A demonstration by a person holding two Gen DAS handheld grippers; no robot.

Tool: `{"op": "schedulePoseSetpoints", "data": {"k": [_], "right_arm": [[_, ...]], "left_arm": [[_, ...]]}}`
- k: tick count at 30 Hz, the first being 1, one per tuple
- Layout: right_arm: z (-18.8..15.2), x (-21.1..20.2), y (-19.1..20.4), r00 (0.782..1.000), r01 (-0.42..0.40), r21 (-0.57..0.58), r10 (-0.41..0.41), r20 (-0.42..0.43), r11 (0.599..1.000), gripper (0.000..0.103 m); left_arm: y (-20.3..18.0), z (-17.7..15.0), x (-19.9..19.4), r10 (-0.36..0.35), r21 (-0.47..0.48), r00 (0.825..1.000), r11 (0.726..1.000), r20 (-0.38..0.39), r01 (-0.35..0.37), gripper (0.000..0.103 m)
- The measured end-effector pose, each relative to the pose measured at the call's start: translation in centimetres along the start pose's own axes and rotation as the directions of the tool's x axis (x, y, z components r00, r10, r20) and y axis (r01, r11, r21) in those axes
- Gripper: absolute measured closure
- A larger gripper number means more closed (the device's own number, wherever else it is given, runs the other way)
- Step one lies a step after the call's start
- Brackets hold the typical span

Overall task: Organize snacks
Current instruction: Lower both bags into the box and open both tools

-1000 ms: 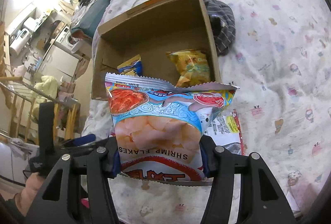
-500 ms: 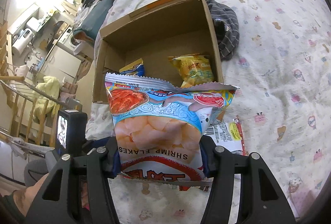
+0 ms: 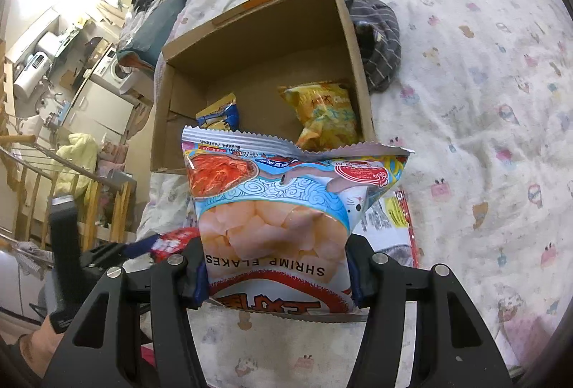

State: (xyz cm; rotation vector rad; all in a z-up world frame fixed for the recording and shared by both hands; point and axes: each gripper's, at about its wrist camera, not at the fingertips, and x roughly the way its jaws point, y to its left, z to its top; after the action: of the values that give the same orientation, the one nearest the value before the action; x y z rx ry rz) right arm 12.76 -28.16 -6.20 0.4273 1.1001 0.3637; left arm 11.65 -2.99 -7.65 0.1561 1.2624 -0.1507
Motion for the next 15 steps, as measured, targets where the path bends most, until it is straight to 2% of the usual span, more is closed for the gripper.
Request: {"op": "schedulePoseSetpoints", "data": {"k": [6,10,15], "right_arm": [[0.0,-0.4,0.1,1.000,-0.004,-0.004,0.004,0.002,1.000,0.044],[0.8,-0.9,0.9,1.000,-0.019,-0.018,0.019,0.010,1.000,0.044],[3.0,-1.2,2.3,0.999,-0.032,-0.035,0.033,0.037,0.999,0.044]], "left_arm": [[-0.1,1.1,-3.5,0.016,-0.016,0.993,1.000,0.116,-0.014,0.052],[0.7,3.0,-5.6,0.032,-0.029,0.981,0.999,0.191,-0.027,0.052],[2.5,6.1,-6.7,0.038,-0.050,0.968,0.998,0.249,-0.026,0.052]]}}
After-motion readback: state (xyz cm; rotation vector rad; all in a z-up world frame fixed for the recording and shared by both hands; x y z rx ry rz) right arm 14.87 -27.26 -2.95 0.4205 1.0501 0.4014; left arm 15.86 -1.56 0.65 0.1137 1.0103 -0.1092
